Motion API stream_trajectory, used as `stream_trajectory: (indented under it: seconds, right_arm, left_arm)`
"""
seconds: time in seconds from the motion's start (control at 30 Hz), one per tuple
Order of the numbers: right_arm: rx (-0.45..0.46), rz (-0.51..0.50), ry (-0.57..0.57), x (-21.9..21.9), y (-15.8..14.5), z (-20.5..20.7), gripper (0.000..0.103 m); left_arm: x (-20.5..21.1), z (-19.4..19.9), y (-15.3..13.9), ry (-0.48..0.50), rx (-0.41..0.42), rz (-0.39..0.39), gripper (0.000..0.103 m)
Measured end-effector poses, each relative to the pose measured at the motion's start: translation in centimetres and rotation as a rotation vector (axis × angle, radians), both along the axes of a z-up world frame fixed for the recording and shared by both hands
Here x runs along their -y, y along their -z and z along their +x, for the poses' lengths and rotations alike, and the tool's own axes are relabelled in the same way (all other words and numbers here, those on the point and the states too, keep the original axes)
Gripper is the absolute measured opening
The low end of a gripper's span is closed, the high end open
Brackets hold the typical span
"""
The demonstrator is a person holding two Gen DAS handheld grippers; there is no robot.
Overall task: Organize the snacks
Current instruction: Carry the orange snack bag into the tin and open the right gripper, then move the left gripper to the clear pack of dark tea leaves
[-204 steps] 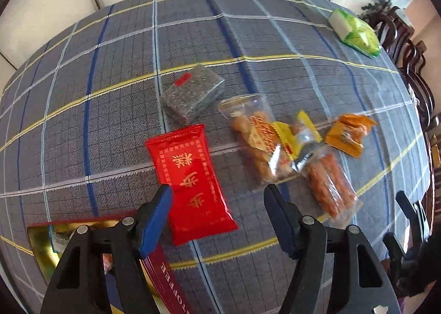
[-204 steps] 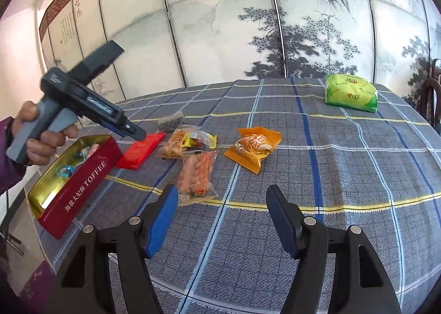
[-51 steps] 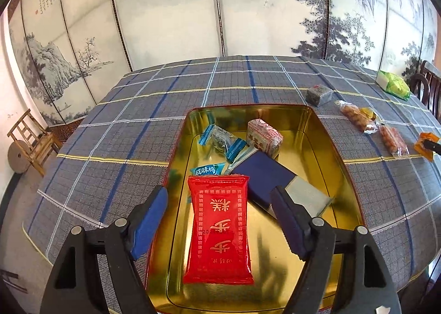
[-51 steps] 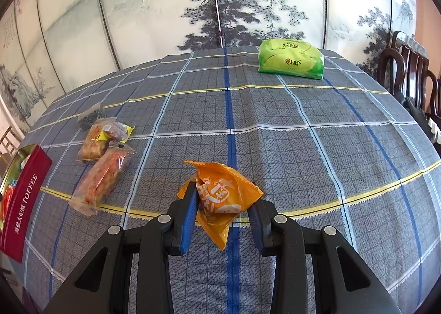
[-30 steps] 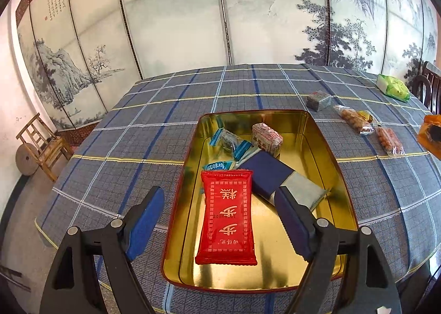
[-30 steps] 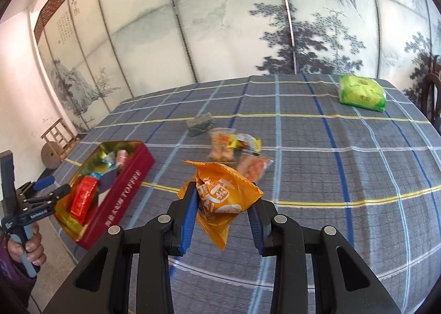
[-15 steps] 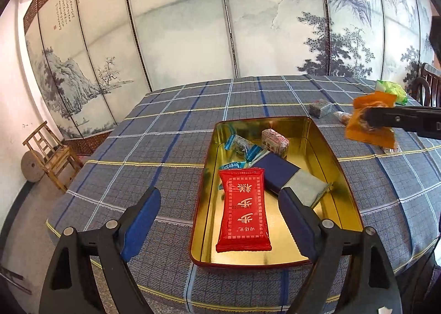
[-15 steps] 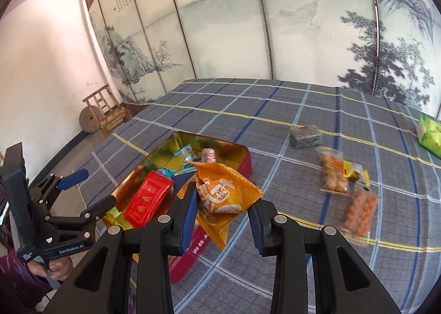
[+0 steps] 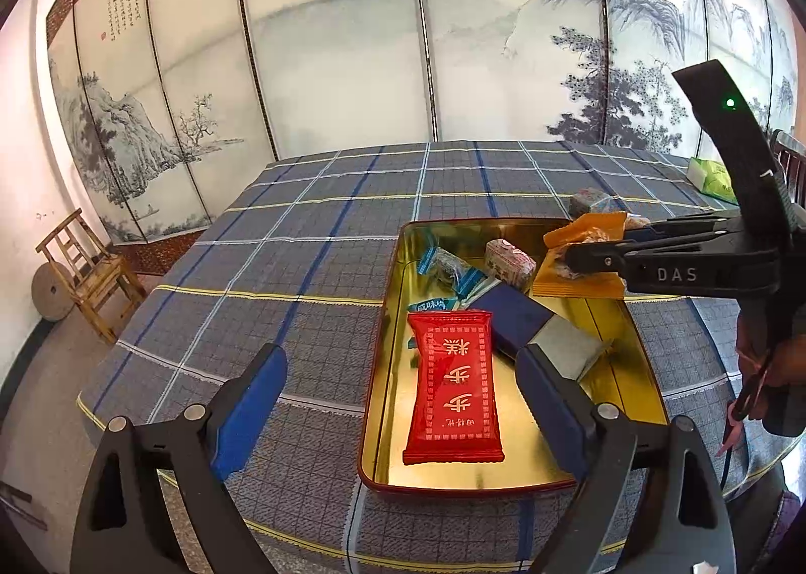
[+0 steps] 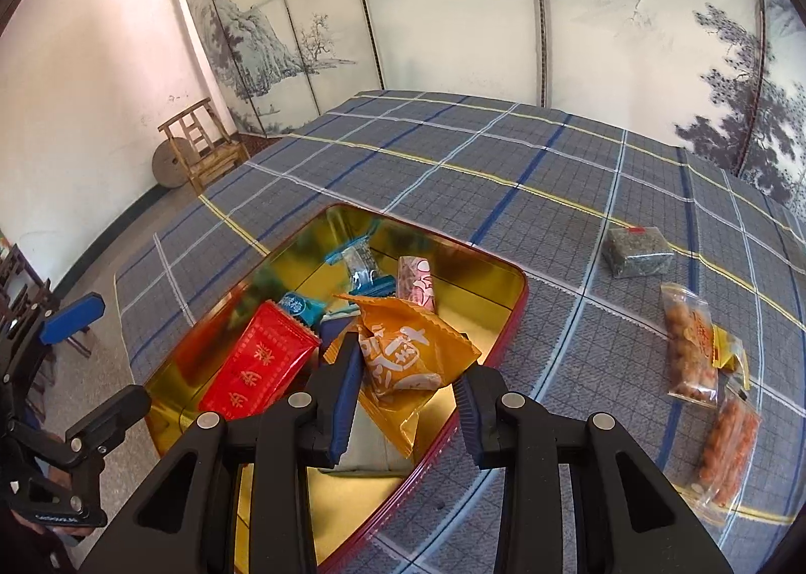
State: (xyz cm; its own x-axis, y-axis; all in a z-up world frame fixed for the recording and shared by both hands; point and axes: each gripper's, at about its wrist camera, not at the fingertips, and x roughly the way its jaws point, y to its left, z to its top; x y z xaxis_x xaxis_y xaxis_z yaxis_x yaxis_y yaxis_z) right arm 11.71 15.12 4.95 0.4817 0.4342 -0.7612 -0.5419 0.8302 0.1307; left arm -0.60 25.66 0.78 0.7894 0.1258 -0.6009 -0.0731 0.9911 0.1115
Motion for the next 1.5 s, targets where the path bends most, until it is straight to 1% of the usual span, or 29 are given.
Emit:
stream_trajectory:
  seconds: [0.3,0.43,0.57,0.77,0.93,1.13,1.33,1.5]
  right_arm:
    - [-0.019,-0.068,-0.017,-1.4,1.7,1.5,0.036]
    - [-0.007,-0.106,-0.024,-2.0,2.2,1.8,0.036]
    - [0.029,-0.172,-0.04,-2.9,2.5,1.8,0.036]
    - [0.042,-0.205,-0.052,-3.4,2.9,2.2,0.037]
    - [0.047,-0.206,-0.042,-3.4,2.9,2.7,0.038]
    - [0.049,-0.181,-0.019,-3.0,2.7,3.1,0.039]
    - [0.079,-0.15,0.008,-2.5,1.9,3.0,0.046]
    - [0.11,-0.106,0.029,-1.8,0.7,2.9,0.047]
  left_arm:
    - [-0.5,0.4,0.6,-0.006,-0.019,-0.009,0.091]
    - [-0.8,0.4,0.7,-0.012,-0.026,-0.013,0.092]
    - [-1.0,0.5,0.8,-0.016,-0.032,-0.02,0.093]
    - [-1.1,0.5,1.0,-0.016,-0.033,-0.024,0.093]
    - [-1.1,0.6,1.2,-0.016,-0.04,-0.026,0.093]
    - [-1.1,0.7,1.5,-0.014,-0.055,-0.025,0.094]
    - [-1.1,0.8,1.7,-0.015,-0.064,-0.023,0.094]
    - [-1.1,0.9,1.6,-0.016,-0.064,-0.021,0.094]
